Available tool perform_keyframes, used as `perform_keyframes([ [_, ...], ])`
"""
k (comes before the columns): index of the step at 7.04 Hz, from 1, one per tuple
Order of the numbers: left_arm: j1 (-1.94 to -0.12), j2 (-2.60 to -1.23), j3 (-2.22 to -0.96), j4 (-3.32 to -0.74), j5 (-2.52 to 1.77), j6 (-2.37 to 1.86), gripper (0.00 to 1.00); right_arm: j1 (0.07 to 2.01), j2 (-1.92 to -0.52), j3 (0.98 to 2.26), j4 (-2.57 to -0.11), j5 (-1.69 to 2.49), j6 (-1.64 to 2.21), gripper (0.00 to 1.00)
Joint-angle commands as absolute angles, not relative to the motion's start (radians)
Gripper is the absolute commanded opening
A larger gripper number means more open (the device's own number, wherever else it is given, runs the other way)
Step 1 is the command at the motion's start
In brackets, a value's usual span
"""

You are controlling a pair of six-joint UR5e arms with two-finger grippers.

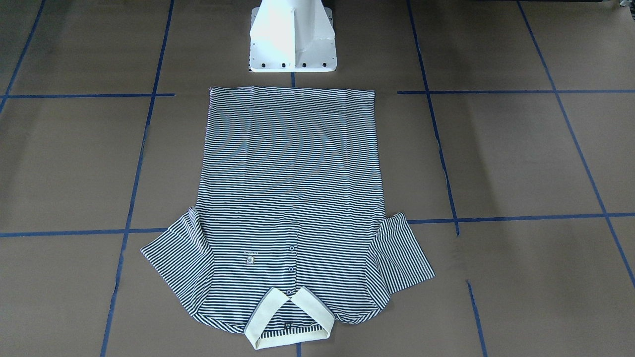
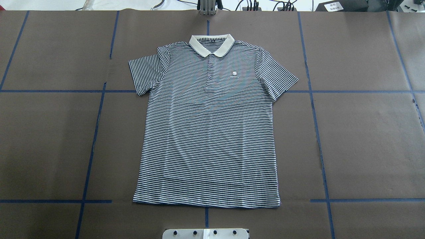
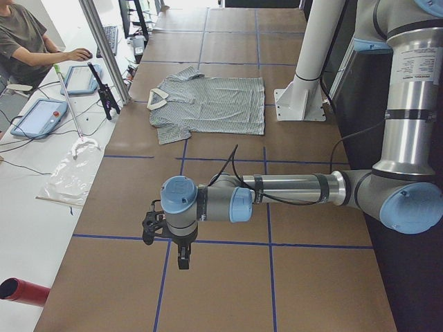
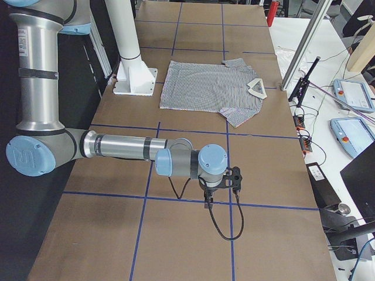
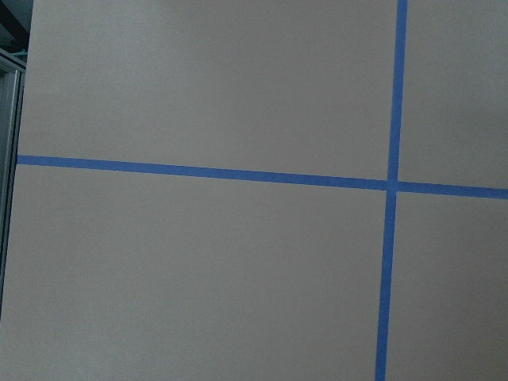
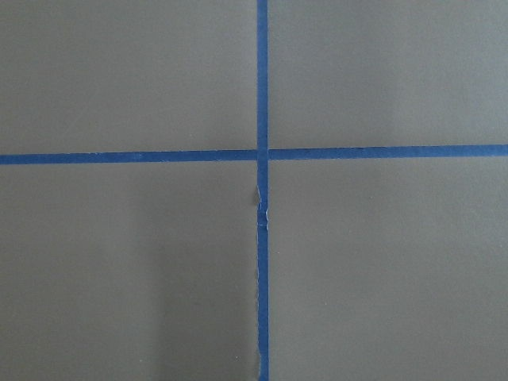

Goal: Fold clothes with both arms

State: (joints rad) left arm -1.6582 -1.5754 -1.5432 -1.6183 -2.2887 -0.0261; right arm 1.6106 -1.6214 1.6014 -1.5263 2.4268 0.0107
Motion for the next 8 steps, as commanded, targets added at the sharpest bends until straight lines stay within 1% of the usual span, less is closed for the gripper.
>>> perform_keyframes([
  [1, -1.626, -1.708, -1.526, -1.647, -2.275, -0.031, 1.00, 1.553, -1.567, 1.579, -1.394, 2.418, 0.030, 1.00],
  [6, -1.626, -1.707, -1.513, -1.647, -2.275, -0.031, 1.00, 1.555, -1.574, 1.578, -1.394, 2.416, 0.031, 1.00],
  [8, -1.623, -1.723, -1.528, -1.651, -2.286, -0.032, 1.00, 1.555, -1.551, 1.582, -1.399, 2.382, 0.032, 1.00],
])
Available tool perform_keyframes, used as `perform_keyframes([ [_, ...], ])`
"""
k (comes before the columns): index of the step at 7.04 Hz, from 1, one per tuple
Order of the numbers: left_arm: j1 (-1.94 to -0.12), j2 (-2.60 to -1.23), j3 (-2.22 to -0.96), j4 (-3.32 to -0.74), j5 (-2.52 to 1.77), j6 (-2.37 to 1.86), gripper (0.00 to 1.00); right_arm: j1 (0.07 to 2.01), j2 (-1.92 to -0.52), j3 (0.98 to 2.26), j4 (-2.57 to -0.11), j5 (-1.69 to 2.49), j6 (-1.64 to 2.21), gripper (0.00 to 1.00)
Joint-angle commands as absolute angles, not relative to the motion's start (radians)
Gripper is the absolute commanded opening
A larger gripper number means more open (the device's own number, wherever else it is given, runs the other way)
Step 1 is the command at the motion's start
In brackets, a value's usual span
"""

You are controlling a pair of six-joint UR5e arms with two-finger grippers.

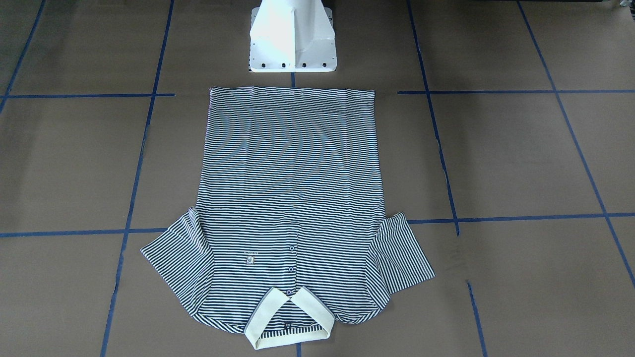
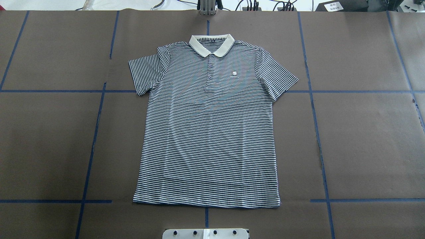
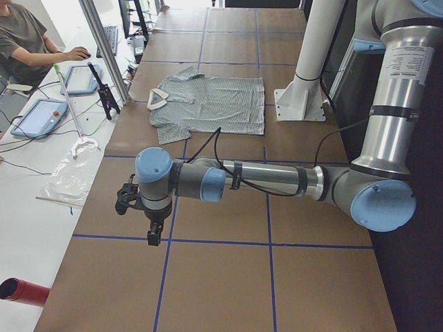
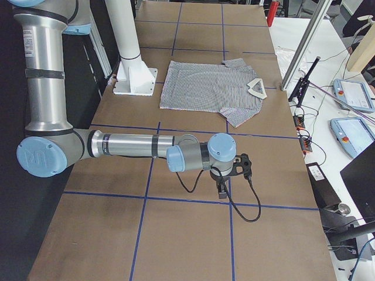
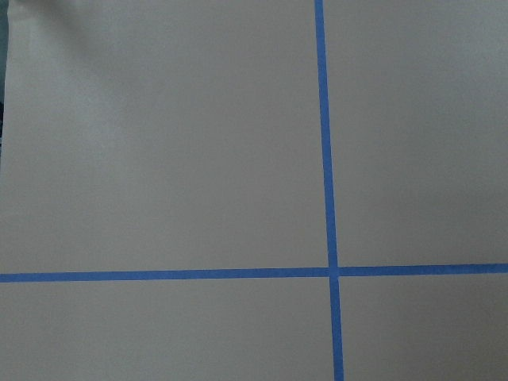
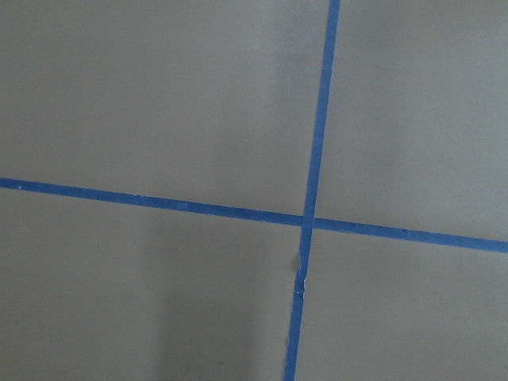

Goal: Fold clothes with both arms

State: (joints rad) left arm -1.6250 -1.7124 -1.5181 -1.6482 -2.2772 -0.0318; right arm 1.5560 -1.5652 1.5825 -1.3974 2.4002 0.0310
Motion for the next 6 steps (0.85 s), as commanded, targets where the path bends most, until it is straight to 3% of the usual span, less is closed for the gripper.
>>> perform_keyframes([
  [1, -1.585, -1.742, -1.526, -1.655, -2.286, -0.034, 1.00, 1.551, -1.517, 1.589, -1.390, 2.385, 0.061, 1.00],
  [4, -1.522, -1.798, -1.539, -1.678, -2.289, -0.028, 1.00, 1.450, -1.431, 1.583, -1.345, 2.390, 0.110, 1.00],
  [6, -1.442, -1.792, -1.529, -1.894, -2.287, -0.120, 1.00, 1.329, -1.289, 1.534, -1.345, 2.387, 0.295, 1.00],
])
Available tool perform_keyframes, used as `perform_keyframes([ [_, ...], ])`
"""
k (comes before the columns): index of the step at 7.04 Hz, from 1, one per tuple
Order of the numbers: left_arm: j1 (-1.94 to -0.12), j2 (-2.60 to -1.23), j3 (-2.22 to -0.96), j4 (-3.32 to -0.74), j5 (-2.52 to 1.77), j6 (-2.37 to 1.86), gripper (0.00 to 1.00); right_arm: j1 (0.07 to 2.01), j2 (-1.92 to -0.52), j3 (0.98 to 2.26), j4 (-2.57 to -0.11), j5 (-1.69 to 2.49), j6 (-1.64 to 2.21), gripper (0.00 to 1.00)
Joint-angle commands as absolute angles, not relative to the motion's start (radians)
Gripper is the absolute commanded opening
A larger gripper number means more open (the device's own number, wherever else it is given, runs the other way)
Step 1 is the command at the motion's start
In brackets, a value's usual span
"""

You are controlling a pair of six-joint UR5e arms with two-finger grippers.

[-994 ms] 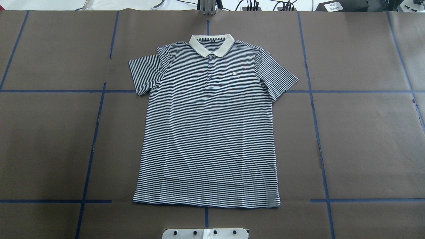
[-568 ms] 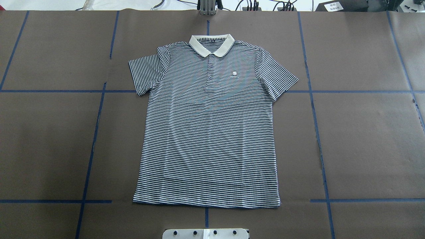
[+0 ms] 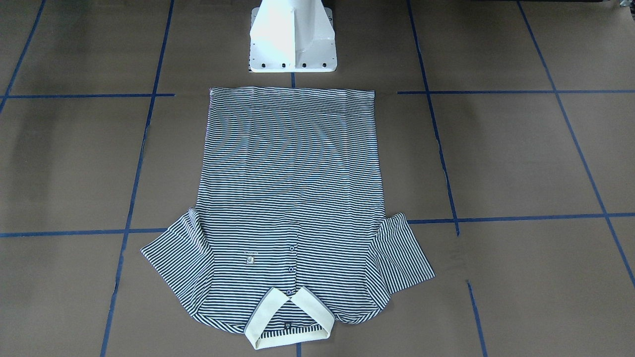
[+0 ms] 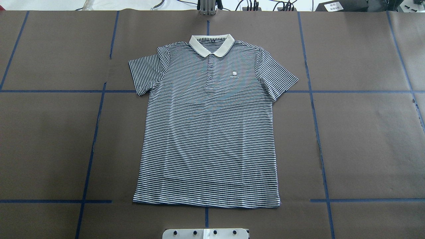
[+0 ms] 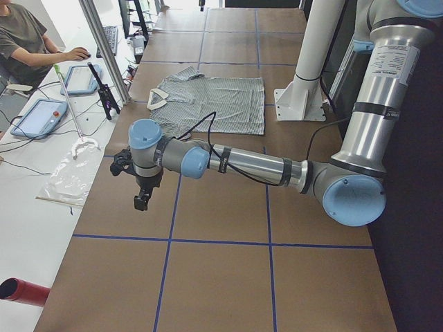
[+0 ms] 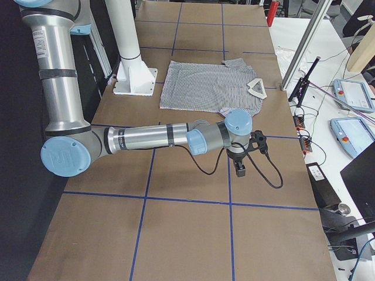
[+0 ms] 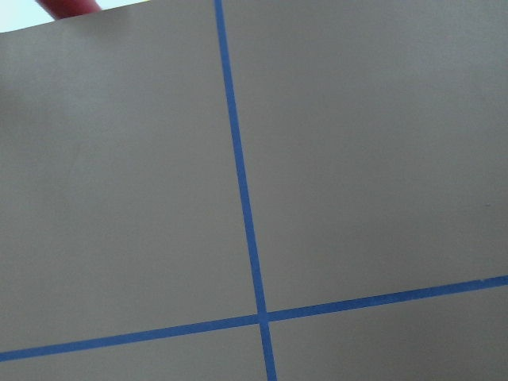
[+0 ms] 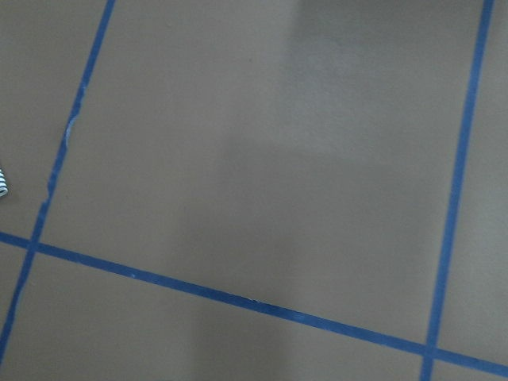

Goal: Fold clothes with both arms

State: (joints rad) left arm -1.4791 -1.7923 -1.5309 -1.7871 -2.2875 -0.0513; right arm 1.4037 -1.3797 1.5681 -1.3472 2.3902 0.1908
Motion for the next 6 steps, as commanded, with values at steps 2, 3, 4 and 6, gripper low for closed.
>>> perform_keyframes([
  [2, -1.413, -1.868, -1.488, -2.009, -2.289, -0.175, 1.00, 1.225, -1.145, 1.429, -1.272, 2.372, 0.412, 1.00],
  [3, -1.319, -1.884, -1.471, -2.040, -2.286, -0.181, 1.00, 1.174, -1.102, 1.355, -1.190, 2.346, 0.522, 1.00],
  [4, -1.295, -1.888, -1.470, -2.071, -2.284, -0.198, 1.00, 1.105, -1.077, 1.304, -1.045, 2.225, 0.693, 1.00],
  [6, -1.211, -1.951, -1.463, -2.117, -2.237, -0.465, 1.00, 0.938, -1.042, 1.238, -0.881, 2.035, 0.964, 0.99],
])
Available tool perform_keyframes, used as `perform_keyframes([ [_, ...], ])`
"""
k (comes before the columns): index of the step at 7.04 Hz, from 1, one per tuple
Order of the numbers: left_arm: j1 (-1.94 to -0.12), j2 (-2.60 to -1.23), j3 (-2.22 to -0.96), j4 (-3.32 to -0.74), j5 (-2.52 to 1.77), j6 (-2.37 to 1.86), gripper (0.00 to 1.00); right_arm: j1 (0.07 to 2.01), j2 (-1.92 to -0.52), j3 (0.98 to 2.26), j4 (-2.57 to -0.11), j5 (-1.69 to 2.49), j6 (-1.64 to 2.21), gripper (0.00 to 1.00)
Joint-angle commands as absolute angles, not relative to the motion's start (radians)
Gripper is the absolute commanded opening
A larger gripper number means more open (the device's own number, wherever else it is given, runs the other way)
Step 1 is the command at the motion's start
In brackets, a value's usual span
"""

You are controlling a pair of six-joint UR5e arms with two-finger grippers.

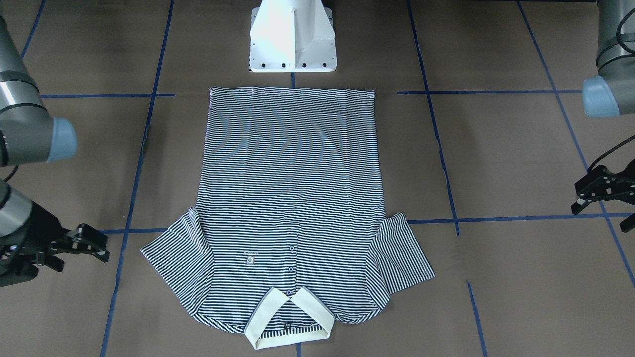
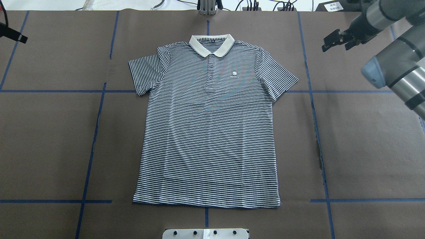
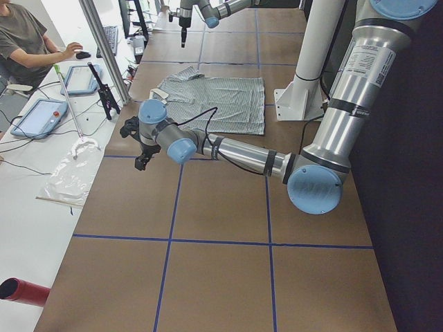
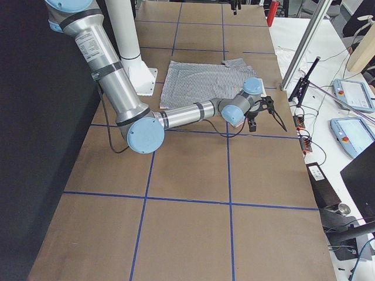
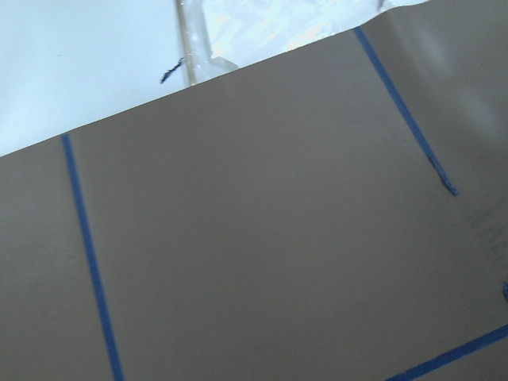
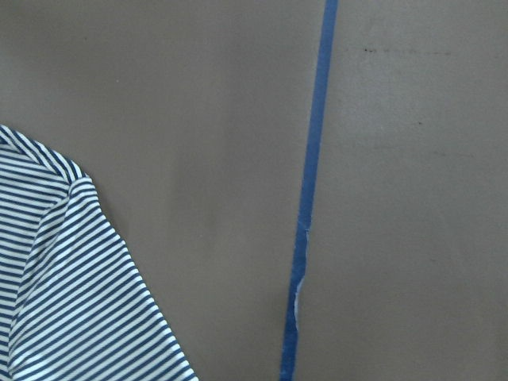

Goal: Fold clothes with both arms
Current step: 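Move the right gripper to the sleeve nearest it and grasp it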

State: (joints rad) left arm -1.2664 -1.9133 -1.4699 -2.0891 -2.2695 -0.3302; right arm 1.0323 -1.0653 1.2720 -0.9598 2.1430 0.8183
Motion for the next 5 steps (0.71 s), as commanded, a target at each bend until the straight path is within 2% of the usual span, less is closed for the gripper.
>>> perform_keyframes([
  [1, -1.207, -1.954, -1.460, -2.120, -2.226, -0.500, 1.00, 0.899, -1.037, 1.236, -0.884, 2.004, 1.007, 0.99],
  [5, -1.192, -1.954, -1.466, -2.121, -2.227, -0.508, 1.00, 0.868, -1.042, 1.207, -0.888, 1.983, 0.997, 0.99],
])
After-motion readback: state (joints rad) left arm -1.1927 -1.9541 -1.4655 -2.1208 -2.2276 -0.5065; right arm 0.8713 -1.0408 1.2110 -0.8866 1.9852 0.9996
